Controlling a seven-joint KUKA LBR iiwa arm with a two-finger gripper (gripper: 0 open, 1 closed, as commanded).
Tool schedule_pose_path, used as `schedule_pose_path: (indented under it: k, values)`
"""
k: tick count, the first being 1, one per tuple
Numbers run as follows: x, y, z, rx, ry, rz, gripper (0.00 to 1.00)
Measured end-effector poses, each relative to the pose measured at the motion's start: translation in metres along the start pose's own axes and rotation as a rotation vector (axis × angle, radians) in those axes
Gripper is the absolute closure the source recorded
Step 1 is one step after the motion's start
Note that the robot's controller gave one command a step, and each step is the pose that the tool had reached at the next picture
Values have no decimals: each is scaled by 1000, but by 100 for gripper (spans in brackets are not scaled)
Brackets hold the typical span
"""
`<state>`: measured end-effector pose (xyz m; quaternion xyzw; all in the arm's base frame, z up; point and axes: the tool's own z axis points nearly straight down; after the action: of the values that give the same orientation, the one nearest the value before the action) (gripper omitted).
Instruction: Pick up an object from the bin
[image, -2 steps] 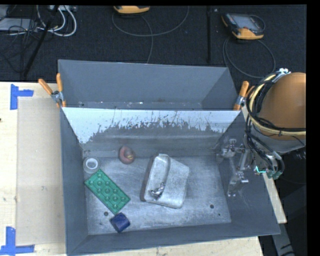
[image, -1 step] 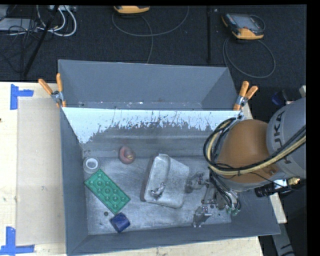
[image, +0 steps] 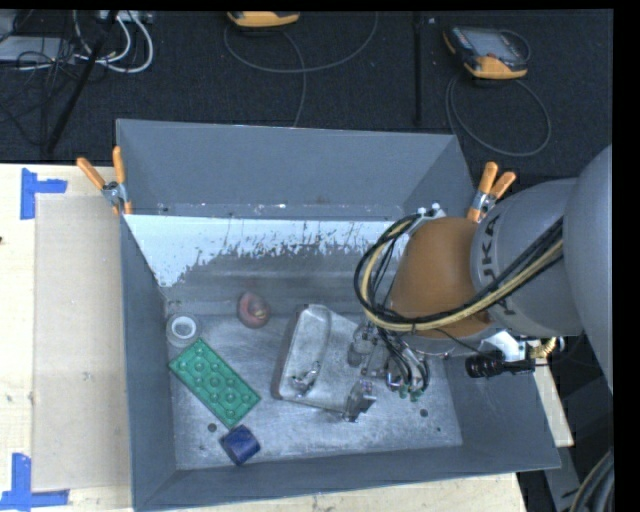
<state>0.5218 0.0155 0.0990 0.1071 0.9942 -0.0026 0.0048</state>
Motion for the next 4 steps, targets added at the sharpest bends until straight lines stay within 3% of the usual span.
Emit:
schedule_pose_path:
  k: [1,2,3,4]
  values:
    - [-25,43,0,6,13,147,0]
    - [-89,65,-15,-3,16,-170,0]
    - [-47,106,2,3,11,-381,0]
    - [24,208,-40,-12,7,-513,0]
